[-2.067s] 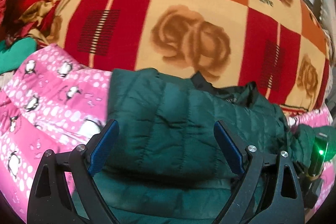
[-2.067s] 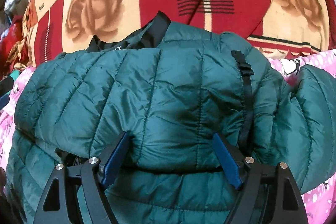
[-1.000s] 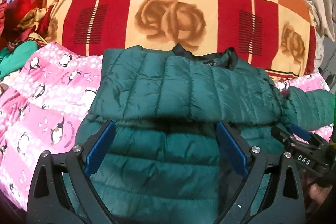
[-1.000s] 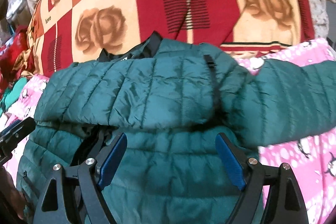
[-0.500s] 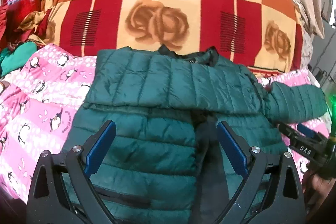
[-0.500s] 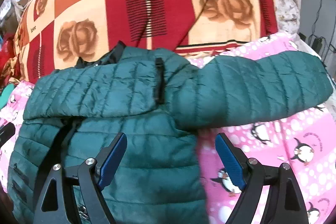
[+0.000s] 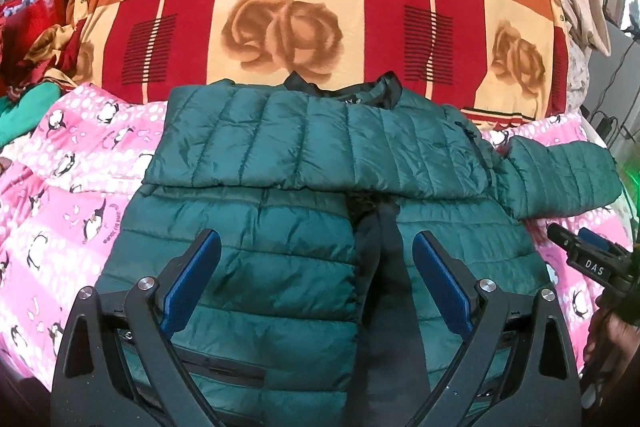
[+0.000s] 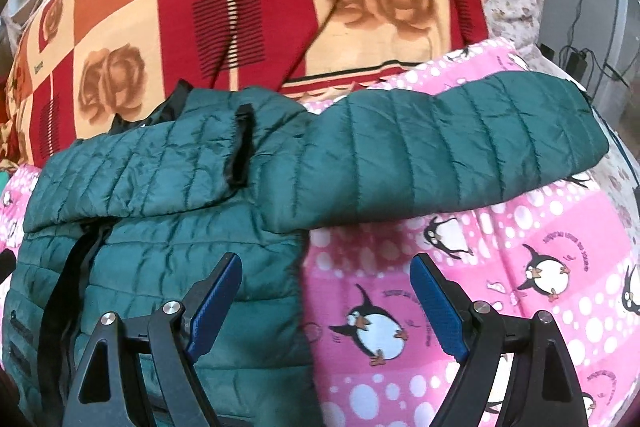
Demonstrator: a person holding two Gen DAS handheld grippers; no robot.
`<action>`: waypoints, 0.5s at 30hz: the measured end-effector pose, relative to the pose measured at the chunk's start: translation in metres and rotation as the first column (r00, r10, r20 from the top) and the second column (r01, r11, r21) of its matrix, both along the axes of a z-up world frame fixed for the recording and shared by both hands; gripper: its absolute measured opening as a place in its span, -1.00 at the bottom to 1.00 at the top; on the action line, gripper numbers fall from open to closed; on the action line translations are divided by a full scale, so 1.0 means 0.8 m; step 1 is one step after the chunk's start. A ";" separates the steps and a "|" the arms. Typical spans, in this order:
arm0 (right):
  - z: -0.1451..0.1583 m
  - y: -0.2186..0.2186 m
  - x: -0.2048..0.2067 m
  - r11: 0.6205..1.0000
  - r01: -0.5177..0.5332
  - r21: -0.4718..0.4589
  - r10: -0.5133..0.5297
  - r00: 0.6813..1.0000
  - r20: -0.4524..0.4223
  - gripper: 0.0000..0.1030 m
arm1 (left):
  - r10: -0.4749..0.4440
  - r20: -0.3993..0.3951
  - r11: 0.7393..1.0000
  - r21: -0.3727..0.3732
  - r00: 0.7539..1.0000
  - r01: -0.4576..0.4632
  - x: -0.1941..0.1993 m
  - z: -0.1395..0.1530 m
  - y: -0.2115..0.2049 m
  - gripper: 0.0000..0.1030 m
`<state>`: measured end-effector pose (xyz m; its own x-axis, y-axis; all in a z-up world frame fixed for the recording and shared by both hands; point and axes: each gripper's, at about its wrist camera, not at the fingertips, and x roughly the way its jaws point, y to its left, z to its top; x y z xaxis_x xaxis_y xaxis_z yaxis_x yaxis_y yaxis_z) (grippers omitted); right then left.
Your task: Fold large clothes
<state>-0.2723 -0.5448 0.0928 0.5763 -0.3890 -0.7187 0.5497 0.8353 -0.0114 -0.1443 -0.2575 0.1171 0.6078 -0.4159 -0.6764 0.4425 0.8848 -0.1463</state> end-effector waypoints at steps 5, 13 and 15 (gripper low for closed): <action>-0.002 -0.011 -0.005 1.000 0.017 0.008 -0.017 1.000 -0.003 0.63 | -0.006 0.004 1.000 0.009 1.000 0.006 0.000 -0.003 -0.006 0.88; -0.007 -0.025 -0.008 0.999 0.038 0.014 -0.038 0.999 -0.012 0.63 | -0.001 -0.006 1.000 -0.008 1.000 0.001 0.003 -0.006 -0.008 0.88; -0.008 -0.028 -0.009 0.999 0.044 0.013 -0.043 0.999 -0.015 0.63 | 0.000 -0.011 1.000 -0.014 1.000 0.000 0.005 -0.007 -0.008 0.88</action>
